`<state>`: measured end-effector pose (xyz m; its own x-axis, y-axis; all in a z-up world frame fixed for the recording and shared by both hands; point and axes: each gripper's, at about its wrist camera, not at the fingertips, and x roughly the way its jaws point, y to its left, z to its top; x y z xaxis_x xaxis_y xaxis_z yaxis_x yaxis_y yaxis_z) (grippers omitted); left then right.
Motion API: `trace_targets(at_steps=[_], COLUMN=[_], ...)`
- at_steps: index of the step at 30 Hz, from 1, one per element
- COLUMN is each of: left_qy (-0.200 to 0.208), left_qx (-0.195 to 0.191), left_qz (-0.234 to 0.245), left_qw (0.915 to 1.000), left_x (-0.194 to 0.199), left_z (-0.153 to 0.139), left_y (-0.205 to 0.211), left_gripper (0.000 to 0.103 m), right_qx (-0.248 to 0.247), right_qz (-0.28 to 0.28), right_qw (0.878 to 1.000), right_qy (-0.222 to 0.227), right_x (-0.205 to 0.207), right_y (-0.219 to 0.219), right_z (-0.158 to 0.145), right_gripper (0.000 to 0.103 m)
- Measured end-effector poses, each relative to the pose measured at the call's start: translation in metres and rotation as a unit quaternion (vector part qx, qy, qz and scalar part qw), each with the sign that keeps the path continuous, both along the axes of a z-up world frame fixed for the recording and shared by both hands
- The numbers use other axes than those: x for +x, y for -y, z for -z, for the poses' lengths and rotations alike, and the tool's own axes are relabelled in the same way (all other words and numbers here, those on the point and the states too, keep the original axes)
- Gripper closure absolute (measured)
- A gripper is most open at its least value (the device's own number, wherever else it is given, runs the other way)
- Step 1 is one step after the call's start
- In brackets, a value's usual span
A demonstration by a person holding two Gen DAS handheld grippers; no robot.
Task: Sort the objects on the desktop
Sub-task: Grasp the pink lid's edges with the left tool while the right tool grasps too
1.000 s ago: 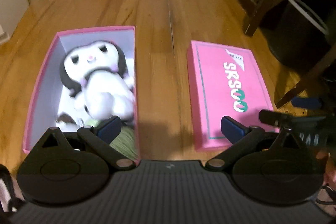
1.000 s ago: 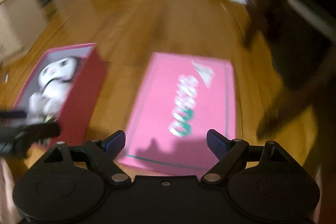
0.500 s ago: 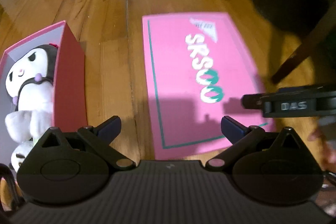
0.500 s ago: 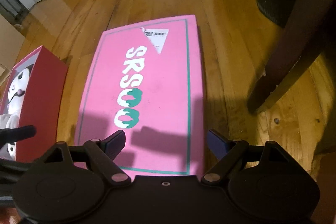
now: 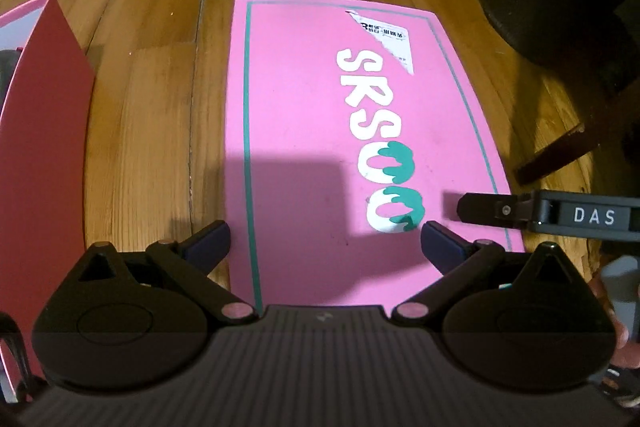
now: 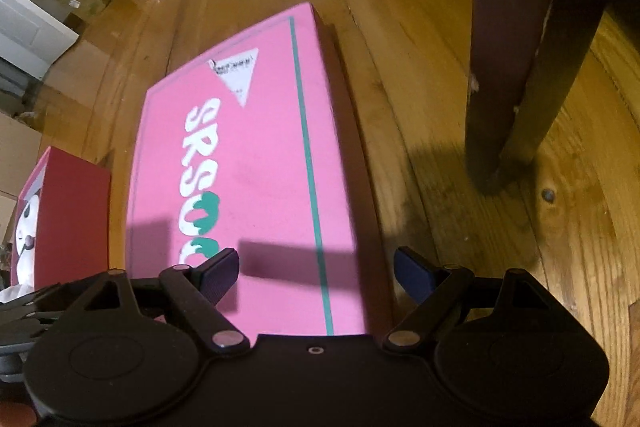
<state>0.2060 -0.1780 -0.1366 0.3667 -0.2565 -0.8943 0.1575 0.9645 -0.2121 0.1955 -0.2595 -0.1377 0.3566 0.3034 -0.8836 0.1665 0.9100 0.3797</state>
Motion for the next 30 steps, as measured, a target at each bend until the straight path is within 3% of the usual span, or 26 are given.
trace_targets(at_steps=[5, 11, 15, 30], left_qy=[-0.039, -0.039, -0.045, -0.028], left_qx=[-0.031, -0.058, -0.08, -0.096], left_qz=[-0.027, -0.031, -0.048, -0.053], left_qw=[0.9984, 0.9971, 0.9946, 0.9936], left_x=[0.004, 0.004, 0.009, 0.005], left_z=[0.018, 0.024, 0.031, 0.035], left_y=[-0.013, -0.02, -0.026, -0.029], left_gripper=[0.0, 0.0, 0.0, 0.0], right_qx=[0.027, 0.039, 0.057, 0.042], right_qz=[0.001, 0.01, 0.027, 0.014], right_qw=[0.999, 0.999, 0.997, 0.999], right_qy=[-0.021, -0.026, -0.035, -0.015], right_x=[0.002, 0.004, 0.009, 0.008], right_y=[0.004, 0.015, 0.024, 0.049], right_z=[0.017, 0.026, 0.039, 0.049], right_gripper=[0.012, 0.011, 0.003, 0.0])
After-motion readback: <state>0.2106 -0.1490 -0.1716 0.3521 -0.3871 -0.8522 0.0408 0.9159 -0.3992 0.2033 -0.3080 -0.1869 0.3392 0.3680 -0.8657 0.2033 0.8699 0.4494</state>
